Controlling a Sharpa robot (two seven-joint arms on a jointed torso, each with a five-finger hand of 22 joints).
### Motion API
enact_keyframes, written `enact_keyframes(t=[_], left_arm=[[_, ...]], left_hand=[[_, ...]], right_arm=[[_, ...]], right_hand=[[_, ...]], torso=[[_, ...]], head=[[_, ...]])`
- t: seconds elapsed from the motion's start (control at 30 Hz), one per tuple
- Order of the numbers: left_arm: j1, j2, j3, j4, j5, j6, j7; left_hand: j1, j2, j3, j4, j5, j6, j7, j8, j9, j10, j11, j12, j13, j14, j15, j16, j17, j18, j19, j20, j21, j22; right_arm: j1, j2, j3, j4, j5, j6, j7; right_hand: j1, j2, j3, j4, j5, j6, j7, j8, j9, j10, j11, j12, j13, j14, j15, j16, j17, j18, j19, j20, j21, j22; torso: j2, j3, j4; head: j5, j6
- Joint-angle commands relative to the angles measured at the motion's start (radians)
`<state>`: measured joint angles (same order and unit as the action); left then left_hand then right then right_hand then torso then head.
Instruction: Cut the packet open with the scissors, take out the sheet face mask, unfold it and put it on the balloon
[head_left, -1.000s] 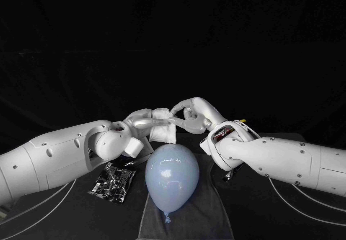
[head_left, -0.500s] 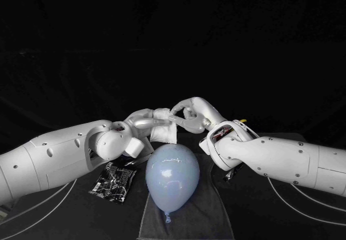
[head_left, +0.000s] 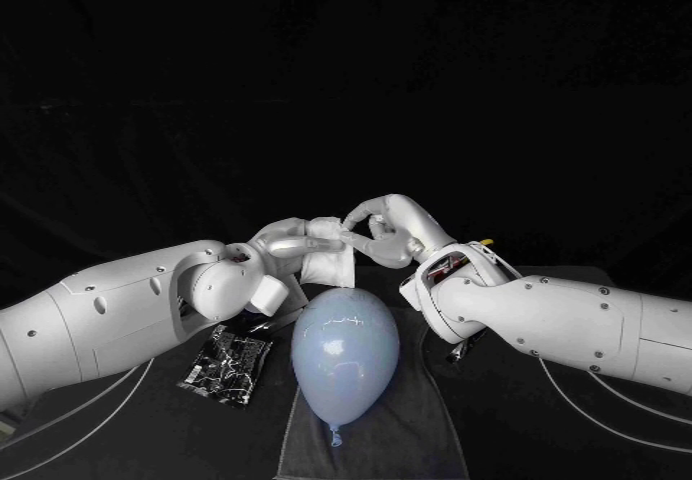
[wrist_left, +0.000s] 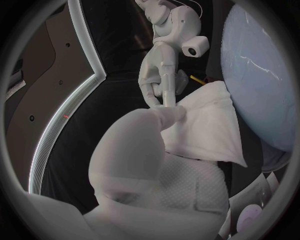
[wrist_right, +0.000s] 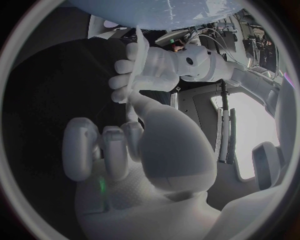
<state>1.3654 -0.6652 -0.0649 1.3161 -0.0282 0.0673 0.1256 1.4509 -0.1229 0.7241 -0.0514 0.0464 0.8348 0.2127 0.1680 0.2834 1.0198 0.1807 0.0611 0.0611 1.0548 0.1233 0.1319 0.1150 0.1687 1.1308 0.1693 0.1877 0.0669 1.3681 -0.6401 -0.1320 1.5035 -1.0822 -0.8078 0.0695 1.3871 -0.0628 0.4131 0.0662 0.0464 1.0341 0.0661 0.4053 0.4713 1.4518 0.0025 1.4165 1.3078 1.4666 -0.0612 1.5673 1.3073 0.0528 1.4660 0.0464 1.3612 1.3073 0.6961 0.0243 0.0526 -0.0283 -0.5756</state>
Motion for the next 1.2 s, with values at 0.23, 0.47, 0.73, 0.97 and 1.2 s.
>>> enact_keyframes(t=[0.23, 0.47, 0.73, 0.97, 1.2], left_arm=[[0.001, -0.004, 0.001, 0.005, -0.009, 0.069, 0.018], [0.001, -0.009, 0.001, 0.005, -0.012, 0.093, 0.018], [0.001, -0.017, 0.001, -0.002, 0.026, 0.078, 0.016], [0.001, -0.019, 0.001, -0.012, 0.049, 0.043, 0.012], [0.001, -0.016, 0.001, -0.017, 0.054, 0.020, 0.007]], left_hand=[[-0.121, -0.095, -0.154, 0.044, 0.002, -0.033, 0.042, -0.017, -0.010, -0.051, 0.022, 0.000, 0.001, -0.052, 0.033, -0.035, -0.008, -0.018, -0.104, 0.047, -0.068, -0.004], [-0.150, -0.094, -0.345, 0.118, 0.002, -0.025, 0.049, -0.010, -0.011, -0.052, 0.024, 0.003, 0.003, -0.053, 0.037, -0.041, -0.002, 0.017, -0.108, 0.086, -0.093, -0.002], [-0.221, 0.030, -0.662, 0.346, 0.002, 0.005, 0.053, 0.007, -0.013, -0.039, 0.026, 0.003, 0.003, -0.043, 0.035, -0.043, 0.007, 0.017, -0.095, 0.086, -0.106, -0.002], [-0.316, 0.140, -0.716, 0.346, 0.001, 0.035, 0.048, 0.027, -0.013, -0.034, 0.023, 0.004, 0.003, -0.040, 0.034, -0.046, 0.011, 0.017, -0.092, 0.085, -0.111, -0.002], [-0.309, 0.188, -0.727, 0.345, 0.002, 0.059, 0.041, 0.041, -0.012, -0.031, 0.019, 0.003, 0.003, -0.040, 0.034, -0.050, 0.011, 0.017, -0.107, 0.088, -0.119, -0.003]], right_arm=[[-0.001, -0.003, 0.001, -0.006, -0.021, -0.016, -0.003], [-0.001, -0.004, 0.001, -0.013, -0.046, -0.009, -0.011], [-0.001, -0.010, 0.001, -0.013, -0.136, 0.025, -0.016], [-0.001, -0.015, 0.001, -0.002, -0.194, 0.049, -0.016], [-0.001, -0.014, 0.001, -0.002, -0.212, 0.042, -0.019]], right_hand=[[0.005, 0.004, 0.010, -0.004, 0.002, 0.000, -0.005, 0.006, 0.002, 0.028, -0.014, 0.006, 0.143, 0.104, -0.009, 0.003, 0.264, -0.014, 0.039, -0.008, 0.014, 0.213], [0.005, 0.005, 0.012, -0.005, 0.002, -0.001, -0.005, 0.007, 0.003, 0.027, -0.014, 0.004, 0.142, 0.104, -0.009, 0.003, 0.264, -0.015, 0.040, -0.008, 0.015, 0.214], [0.004, 0.004, 0.013, -0.006, 0.003, -0.001, -0.005, 0.008, 0.003, 0.029, -0.014, 0.007, 0.144, 0.104, -0.009, 0.003, 0.264, -0.015, 0.041, -0.008, 0.020, 0.215], [0.004, 0.004, 0.013, -0.006, 0.003, -0.001, -0.005, 0.009, 0.004, 0.029, -0.014, 0.007, 0.144, 0.104, -0.009, 0.003, 0.264, -0.016, 0.041, -0.008, 0.020, 0.215], [0.004, 0.004, 0.013, -0.006, 0.003, -0.001, -0.005, 0.009, 0.004, 0.029, -0.014, 0.007, 0.144, 0.104, -0.009, 0.003, 0.264, -0.016, 0.041, -0.008, 0.020, 0.215]], torso=[[0.000, -0.0002, 0.0003], [0.001, -0.0009, 0.0001], [0.000, -0.0004, 0.0011], [0.000, -0.0001, 0.0001], [0.001, 0.0003, 0.0009]], head=[[-0.002, 0.001], [-0.004, 0.002], [-0.003, 0.002], [-0.001, 0.003], [0.000, 0.003]])
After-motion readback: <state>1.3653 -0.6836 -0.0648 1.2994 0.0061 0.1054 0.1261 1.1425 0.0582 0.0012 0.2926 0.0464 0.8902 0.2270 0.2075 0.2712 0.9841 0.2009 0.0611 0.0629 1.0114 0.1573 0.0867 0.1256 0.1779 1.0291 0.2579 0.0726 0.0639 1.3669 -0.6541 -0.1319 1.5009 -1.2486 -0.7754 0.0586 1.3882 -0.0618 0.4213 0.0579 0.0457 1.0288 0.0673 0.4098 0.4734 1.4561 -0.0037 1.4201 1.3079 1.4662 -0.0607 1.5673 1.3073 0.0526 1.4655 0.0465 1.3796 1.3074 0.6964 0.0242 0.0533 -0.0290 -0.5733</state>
